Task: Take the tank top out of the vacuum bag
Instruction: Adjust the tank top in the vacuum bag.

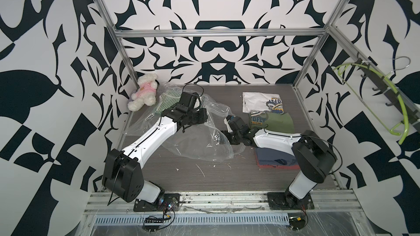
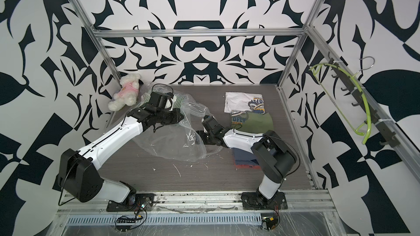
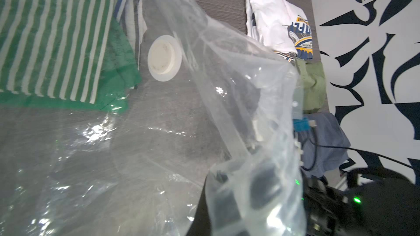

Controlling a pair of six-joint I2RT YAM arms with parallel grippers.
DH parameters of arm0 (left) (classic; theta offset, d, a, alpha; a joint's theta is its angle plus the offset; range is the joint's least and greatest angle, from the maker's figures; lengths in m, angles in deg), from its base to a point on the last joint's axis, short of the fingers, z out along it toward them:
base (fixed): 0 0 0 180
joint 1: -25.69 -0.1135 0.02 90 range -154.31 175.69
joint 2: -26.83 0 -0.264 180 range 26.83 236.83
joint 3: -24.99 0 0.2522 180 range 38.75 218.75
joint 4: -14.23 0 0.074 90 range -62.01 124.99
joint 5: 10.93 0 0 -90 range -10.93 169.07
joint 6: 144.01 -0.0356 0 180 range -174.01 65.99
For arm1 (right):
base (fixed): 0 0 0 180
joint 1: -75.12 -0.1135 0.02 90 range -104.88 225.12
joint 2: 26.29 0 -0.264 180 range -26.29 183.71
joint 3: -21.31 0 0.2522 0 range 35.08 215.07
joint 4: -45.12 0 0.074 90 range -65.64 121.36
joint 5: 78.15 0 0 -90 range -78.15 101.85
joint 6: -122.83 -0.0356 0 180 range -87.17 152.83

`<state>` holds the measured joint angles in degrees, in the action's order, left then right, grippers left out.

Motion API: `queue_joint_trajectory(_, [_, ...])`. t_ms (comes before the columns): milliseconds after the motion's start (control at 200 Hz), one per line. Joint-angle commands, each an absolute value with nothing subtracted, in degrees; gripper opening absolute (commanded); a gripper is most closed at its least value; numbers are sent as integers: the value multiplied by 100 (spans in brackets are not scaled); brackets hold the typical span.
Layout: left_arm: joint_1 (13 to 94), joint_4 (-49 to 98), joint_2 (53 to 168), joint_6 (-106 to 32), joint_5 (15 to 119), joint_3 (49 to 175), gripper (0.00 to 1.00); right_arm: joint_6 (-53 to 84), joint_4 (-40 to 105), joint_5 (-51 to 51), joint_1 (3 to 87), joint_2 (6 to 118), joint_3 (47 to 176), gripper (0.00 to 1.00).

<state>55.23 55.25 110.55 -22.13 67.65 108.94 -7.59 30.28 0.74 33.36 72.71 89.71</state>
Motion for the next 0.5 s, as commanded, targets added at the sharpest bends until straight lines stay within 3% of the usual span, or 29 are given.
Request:
queue_joint_trajectory(0, [5548,5460,10993,-1992,6392,11085,0,-791,3378,231,3293,7529,9372,70])
queue_joint_trajectory(250, [5566,5384,11138,-1886,6328,11134,0,-522,3379,299,3293,8314,10129,72])
queue_joint_trajectory(495, [5561,5350,11351,-1807,6435,11305,0,-830,3455,204,2770,8133,9832,72])
